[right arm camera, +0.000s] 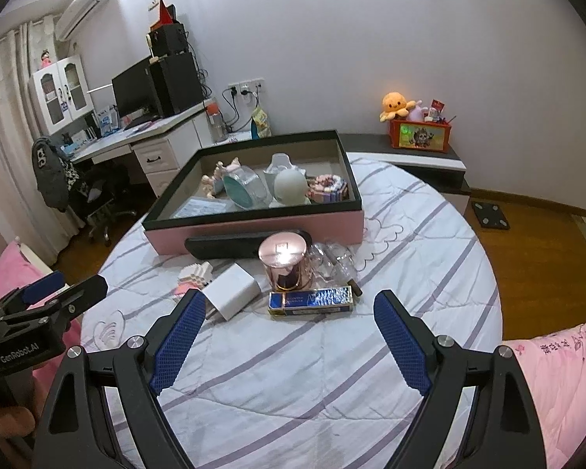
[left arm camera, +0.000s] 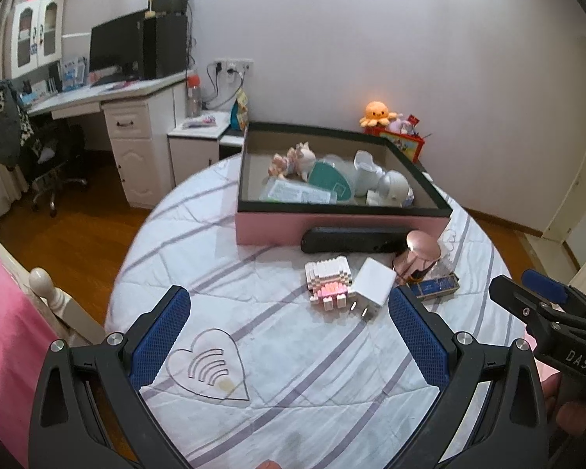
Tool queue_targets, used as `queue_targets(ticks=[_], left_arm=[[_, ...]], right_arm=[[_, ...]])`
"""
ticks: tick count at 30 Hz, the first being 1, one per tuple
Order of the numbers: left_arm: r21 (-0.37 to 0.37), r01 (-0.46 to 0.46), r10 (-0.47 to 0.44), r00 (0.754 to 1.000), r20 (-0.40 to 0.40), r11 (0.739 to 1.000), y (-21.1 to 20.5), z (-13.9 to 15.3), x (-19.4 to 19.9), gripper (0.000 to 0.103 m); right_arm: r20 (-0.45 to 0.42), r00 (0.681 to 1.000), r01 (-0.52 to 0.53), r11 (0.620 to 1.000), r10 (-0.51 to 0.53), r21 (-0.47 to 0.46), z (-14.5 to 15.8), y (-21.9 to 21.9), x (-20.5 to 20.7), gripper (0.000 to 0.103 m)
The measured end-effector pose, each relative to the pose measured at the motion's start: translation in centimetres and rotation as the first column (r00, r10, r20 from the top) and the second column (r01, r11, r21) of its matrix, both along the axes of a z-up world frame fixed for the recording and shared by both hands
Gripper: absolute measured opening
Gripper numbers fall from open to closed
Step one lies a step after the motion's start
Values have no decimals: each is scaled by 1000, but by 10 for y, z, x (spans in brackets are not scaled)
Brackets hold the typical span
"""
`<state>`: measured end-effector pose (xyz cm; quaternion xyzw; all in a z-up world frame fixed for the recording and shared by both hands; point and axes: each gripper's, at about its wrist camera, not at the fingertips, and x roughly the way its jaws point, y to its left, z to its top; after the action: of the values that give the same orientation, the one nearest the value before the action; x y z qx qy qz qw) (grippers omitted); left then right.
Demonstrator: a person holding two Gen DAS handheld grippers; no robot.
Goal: Organize rigid objects
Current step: 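Grasp the pink pixel-block figure with the left tool while the right tool grasps the blue-gold box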
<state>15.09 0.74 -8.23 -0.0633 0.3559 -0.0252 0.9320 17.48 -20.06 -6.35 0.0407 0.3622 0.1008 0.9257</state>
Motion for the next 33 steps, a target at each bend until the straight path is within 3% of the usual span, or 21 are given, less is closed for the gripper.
queue_targets(ticks=[16,22,33], left_arm=[[-57,-1,-8,986,-164,998,-20,-66,78,103],[-59,-16,6,984,-176,998,-19,-81,99,103],[41,-4,12,982,-188,999,-19,-85,99,99]], right_arm=[[-149,988,21,999,-26,-31,-56,-6,43,89],[-195,981,16,999,-21,-32,-75,-4,61,89],[-198,980,-15,998,2,-65,-83,8,75,92]])
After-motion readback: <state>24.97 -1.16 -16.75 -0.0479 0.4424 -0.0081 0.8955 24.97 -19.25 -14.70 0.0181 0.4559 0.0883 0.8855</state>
